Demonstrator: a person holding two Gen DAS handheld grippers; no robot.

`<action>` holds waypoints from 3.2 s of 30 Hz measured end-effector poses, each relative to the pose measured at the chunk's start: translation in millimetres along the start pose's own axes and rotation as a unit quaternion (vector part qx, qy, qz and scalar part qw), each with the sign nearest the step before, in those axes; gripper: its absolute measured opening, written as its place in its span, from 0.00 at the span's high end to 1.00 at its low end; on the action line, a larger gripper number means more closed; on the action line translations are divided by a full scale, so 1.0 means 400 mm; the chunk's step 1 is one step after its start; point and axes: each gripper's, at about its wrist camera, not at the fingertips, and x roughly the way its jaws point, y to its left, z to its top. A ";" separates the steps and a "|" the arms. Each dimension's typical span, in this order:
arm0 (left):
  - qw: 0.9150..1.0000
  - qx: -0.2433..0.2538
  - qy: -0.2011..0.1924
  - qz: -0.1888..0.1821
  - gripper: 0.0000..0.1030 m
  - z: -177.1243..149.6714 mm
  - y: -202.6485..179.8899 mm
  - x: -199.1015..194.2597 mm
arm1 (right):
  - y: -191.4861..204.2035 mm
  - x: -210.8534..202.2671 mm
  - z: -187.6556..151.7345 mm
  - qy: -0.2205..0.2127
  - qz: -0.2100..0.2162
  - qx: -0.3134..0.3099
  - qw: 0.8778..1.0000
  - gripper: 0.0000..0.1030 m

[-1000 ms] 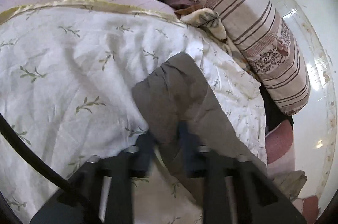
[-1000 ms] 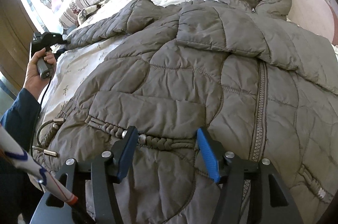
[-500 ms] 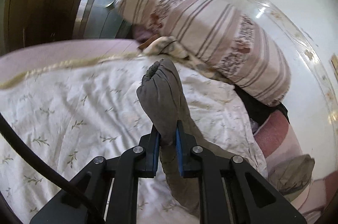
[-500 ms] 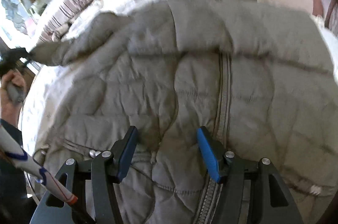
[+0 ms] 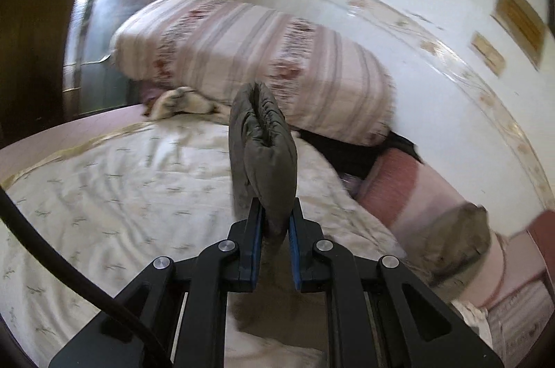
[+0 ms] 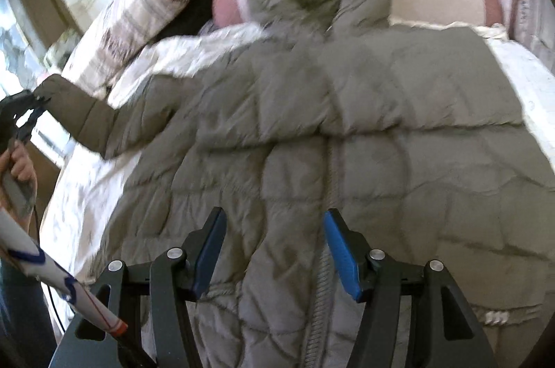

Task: Fold large clothes

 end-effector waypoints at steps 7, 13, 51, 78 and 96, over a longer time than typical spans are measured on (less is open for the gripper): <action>0.990 0.107 0.046 -0.078 0.87 -0.148 -0.254 -0.035 | -0.085 -0.068 0.047 -0.057 -0.032 0.060 0.996 0.38; 0.953 0.253 0.130 -0.103 0.87 -0.413 -0.463 -0.008 | -0.170 -0.125 0.073 -0.094 -0.074 0.118 0.986 0.38; 0.986 -0.021 0.107 0.125 0.31 -0.129 0.041 -0.023 | 0.031 0.195 0.184 0.029 0.113 0.167 0.979 0.38; 0.974 0.131 0.180 0.042 0.31 -0.342 -0.289 0.139 | -0.245 -0.007 0.255 -0.078 -0.112 0.087 0.987 0.81; 0.950 0.242 0.178 0.085 0.26 -0.417 -0.369 0.161 | -0.274 -0.060 0.260 -0.070 -0.187 0.115 0.973 0.70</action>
